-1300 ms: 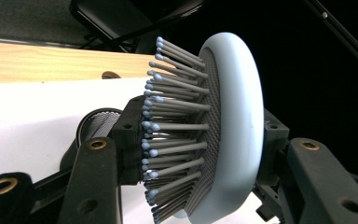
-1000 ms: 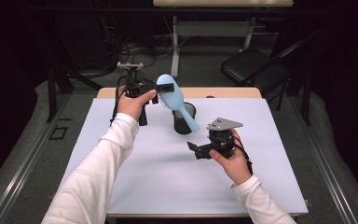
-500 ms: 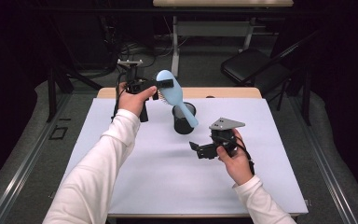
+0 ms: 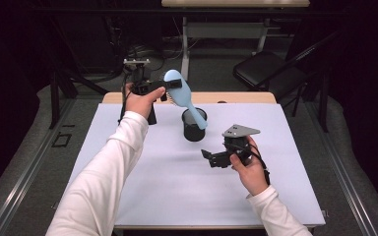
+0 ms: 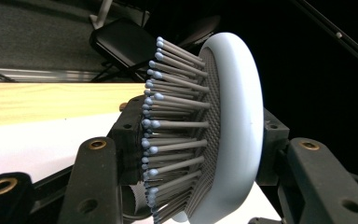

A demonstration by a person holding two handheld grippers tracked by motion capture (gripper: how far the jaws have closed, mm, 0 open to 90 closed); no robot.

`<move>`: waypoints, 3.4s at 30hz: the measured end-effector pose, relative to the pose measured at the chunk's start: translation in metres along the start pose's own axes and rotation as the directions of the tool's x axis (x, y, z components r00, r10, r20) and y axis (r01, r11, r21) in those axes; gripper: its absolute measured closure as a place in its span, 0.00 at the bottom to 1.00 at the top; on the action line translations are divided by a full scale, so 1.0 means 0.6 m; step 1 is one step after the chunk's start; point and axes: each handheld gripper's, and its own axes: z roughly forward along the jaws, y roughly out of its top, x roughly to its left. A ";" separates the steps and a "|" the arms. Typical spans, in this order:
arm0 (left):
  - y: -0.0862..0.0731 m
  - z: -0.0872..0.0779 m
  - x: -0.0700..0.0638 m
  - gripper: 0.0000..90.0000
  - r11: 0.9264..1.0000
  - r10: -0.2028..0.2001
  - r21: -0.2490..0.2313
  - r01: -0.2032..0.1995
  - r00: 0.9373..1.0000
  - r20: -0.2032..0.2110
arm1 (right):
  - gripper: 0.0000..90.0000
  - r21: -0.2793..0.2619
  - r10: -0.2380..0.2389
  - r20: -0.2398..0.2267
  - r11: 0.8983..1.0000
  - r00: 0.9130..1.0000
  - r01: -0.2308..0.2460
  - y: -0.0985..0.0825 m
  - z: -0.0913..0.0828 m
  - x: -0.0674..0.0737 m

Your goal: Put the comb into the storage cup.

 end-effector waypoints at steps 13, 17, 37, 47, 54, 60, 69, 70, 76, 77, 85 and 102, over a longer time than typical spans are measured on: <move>0.015 0.005 -0.004 0.55 0.999 0.025 -0.023 -0.026 0.999 -0.041 | 0.00 -0.004 0.010 0.001 1.000 1.000 -0.010 -0.001 -0.005 -0.003; 0.017 0.007 -0.006 0.55 0.999 0.038 -0.033 -0.040 0.998 -0.054 | 0.00 -0.005 0.005 0.001 1.000 1.000 -0.005 -0.001 -0.004 -0.004; 0.017 0.025 -0.031 0.55 0.983 0.179 -0.028 -0.183 0.977 -0.114 | 0.00 0.000 0.007 -0.003 1.000 1.000 -0.007 -0.001 -0.004 -0.005; 0.013 0.040 -0.036 0.55 0.977 0.213 -0.008 -0.215 0.970 -0.117 | 0.00 0.002 0.005 -0.005 1.000 1.000 -0.005 -0.002 -0.004 -0.005; 0.011 0.045 -0.033 0.55 0.976 0.218 0.001 -0.219 0.968 -0.127 | 0.00 0.003 0.005 -0.004 1.000 1.000 -0.005 -0.002 -0.004 -0.006; 0.008 0.048 -0.033 0.55 0.976 0.214 0.002 -0.216 0.968 -0.131 | 0.00 0.007 0.005 -0.003 1.000 1.000 -0.005 -0.003 -0.003 -0.006; 0.007 0.053 -0.027 0.55 0.976 0.217 0.006 -0.219 0.964 -0.151 | 0.00 0.009 0.002 -0.004 1.000 1.000 -0.002 -0.003 -0.002 -0.005; 0.006 0.053 -0.026 0.55 0.975 0.222 0.008 -0.224 0.963 -0.151 | 0.00 0.009 0.002 -0.004 1.000 1.000 -0.002 -0.003 -0.002 -0.005; 0.003 0.058 -0.024 0.55 0.970 0.240 0.012 -0.241 0.957 -0.165 | 0.00 0.010 0.000 -0.005 1.000 1.000 0.000 -0.003 -0.001 -0.005; 0.002 0.058 -0.024 0.55 0.971 0.239 0.012 -0.240 0.957 -0.164 | 0.00 0.010 0.000 -0.006 1.000 1.000 0.000 -0.003 -0.001 -0.005; -0.004 0.067 -0.024 0.55 0.965 0.259 0.018 -0.260 0.951 -0.168 | 0.00 0.012 0.001 -0.005 1.000 1.000 -0.001 -0.004 -0.001 -0.006; -0.016 0.084 -0.021 0.55 0.960 0.278 0.046 -0.275 0.942 -0.189 | 0.00 0.014 0.000 -0.008 1.000 1.000 0.000 -0.004 0.000 -0.005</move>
